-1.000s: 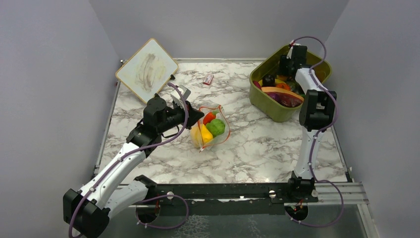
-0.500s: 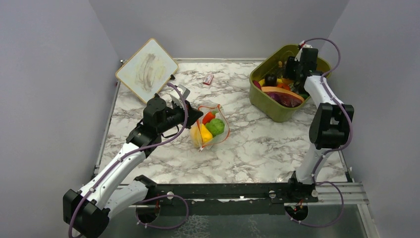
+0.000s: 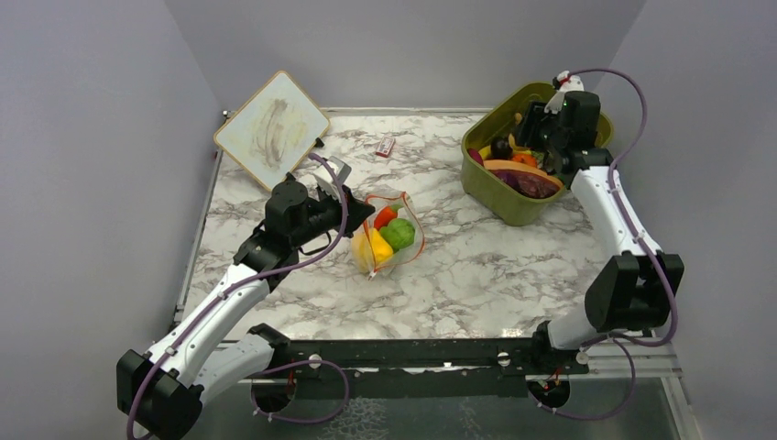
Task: Place the food in the zip-top bag and seal the zipper
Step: Pick up the fake vegetable from the bin.
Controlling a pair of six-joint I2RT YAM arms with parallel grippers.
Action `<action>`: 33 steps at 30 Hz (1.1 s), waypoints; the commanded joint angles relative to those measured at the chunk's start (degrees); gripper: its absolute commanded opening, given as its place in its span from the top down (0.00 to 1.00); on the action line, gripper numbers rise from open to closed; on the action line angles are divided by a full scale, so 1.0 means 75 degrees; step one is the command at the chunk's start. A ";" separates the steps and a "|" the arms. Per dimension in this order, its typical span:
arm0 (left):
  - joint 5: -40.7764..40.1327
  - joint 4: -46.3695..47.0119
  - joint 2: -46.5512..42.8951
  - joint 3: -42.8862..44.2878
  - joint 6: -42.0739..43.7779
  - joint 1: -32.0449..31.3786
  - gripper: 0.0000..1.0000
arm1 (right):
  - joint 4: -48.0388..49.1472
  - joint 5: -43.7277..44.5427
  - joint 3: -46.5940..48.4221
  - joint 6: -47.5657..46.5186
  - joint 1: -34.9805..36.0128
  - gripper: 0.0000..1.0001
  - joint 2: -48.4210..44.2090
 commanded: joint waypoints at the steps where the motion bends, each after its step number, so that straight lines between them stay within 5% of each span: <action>1: -0.0296 0.0236 -0.0116 -0.0160 0.0161 0.0004 1.00 | 0.0104 -0.0495 -0.0709 0.0219 0.0754 0.61 -0.0906; 7: -0.0328 0.0366 -0.0258 -0.0287 0.0212 0.0004 1.00 | 0.0131 -0.0665 -0.1539 0.0407 0.1746 0.60 -0.1829; 11: -0.0457 0.0365 -0.0247 -0.0287 0.0231 0.0004 1.00 | 0.0964 -0.2434 -0.2442 0.0765 0.1986 0.60 -0.2418; 22: -0.0537 0.0391 -0.0204 -0.0323 0.0245 -0.0002 1.00 | 0.2239 -0.4325 -0.3864 0.2170 0.2643 0.60 -0.3929; 33: -0.0155 0.0380 -0.0045 -0.0251 0.0134 0.0004 1.00 | 0.2760 -0.3846 -0.3974 0.2588 0.4219 0.60 -0.4186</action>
